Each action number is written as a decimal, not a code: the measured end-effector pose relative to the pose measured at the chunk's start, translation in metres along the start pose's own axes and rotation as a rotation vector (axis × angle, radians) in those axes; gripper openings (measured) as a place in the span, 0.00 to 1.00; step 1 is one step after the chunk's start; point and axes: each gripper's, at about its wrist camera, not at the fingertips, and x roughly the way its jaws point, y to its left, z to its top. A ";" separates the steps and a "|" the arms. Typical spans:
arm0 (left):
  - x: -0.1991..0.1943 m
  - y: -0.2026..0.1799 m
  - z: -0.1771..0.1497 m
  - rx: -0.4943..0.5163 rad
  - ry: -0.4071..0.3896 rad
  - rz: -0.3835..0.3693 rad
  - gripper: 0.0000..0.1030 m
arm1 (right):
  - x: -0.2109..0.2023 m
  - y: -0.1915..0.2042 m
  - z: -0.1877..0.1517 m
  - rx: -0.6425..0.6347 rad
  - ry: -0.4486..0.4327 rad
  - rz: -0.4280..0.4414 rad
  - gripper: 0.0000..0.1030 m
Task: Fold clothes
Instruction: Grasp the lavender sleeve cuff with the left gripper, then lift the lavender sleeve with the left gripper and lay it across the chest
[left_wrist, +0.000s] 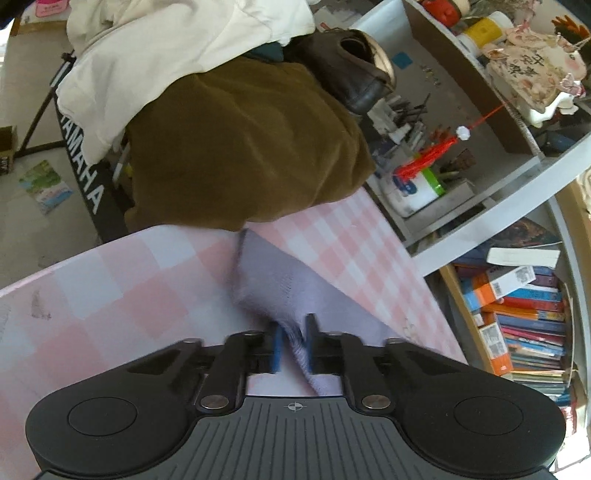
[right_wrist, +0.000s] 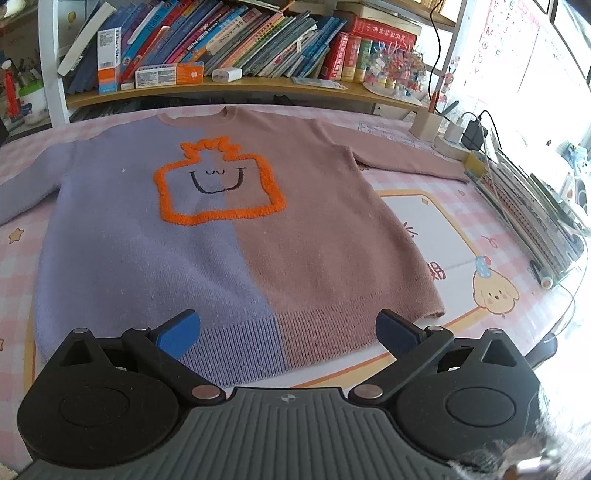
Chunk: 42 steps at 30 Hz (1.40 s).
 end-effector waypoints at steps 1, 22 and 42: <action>0.001 0.001 0.001 -0.005 0.003 0.001 0.03 | 0.000 -0.001 0.000 0.001 -0.001 -0.001 0.99; -0.046 -0.088 -0.015 0.235 -0.143 -0.137 0.03 | 0.022 -0.032 0.005 -0.019 -0.014 0.096 0.99; -0.040 -0.290 -0.141 0.474 -0.234 -0.195 0.03 | 0.089 -0.146 0.064 -0.119 -0.067 0.382 0.99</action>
